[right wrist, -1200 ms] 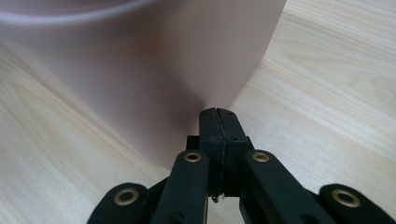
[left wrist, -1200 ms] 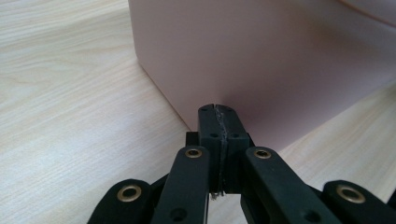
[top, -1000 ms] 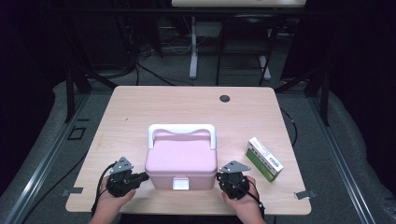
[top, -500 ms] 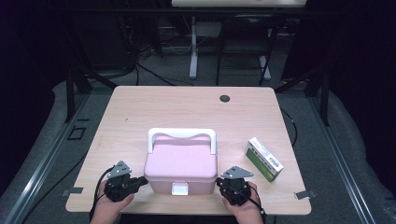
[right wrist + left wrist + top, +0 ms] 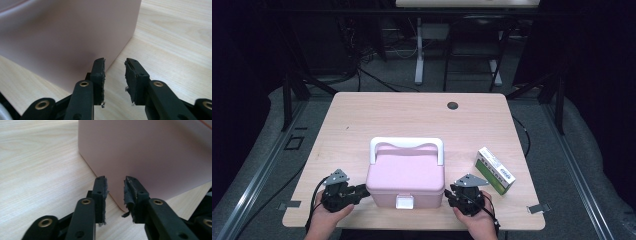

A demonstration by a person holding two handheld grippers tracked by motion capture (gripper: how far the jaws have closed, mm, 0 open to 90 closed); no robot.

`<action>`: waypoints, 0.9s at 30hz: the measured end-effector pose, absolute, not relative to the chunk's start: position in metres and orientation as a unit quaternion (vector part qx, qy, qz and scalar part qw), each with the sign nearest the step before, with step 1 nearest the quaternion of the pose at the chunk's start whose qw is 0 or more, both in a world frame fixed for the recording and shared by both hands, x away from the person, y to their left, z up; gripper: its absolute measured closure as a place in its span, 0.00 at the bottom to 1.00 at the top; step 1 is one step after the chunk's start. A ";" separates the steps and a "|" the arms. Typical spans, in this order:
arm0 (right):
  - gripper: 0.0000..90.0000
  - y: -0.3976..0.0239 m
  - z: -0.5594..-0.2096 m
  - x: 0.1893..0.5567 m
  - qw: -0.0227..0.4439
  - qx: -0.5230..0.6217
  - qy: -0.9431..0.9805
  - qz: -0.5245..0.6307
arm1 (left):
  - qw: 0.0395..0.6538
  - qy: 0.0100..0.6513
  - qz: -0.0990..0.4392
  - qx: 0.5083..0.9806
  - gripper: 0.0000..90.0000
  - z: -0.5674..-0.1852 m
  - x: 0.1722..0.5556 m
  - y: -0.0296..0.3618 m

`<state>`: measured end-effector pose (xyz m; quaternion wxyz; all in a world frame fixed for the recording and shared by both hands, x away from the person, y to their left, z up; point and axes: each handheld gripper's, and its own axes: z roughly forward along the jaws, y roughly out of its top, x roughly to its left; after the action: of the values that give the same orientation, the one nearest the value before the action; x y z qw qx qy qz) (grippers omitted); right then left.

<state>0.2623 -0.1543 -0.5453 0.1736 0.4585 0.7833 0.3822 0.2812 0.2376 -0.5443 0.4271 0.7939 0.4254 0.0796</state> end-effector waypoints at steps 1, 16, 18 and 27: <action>0.75 -0.155 -0.545 0.263 0.175 0.459 0.783 0.382 | 0.428 0.425 0.083 0.793 0.75 -0.544 0.282 0.238; 0.64 -0.164 -0.539 0.271 0.180 0.452 0.776 0.401 | 0.436 0.430 0.097 0.785 0.63 -0.538 0.290 0.253; 0.62 -0.166 -0.539 0.273 0.173 0.457 0.775 0.401 | 0.437 0.430 0.095 0.785 0.62 -0.538 0.291 0.254; 0.60 -0.173 -0.535 0.276 0.167 0.459 0.773 0.404 | 0.458 0.435 0.084 0.771 0.61 -0.532 0.292 0.261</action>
<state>0.2763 -0.1731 -0.5349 0.1672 0.4593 0.7734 0.4038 0.2918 0.2612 -0.5321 0.4578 0.7710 0.4346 0.0843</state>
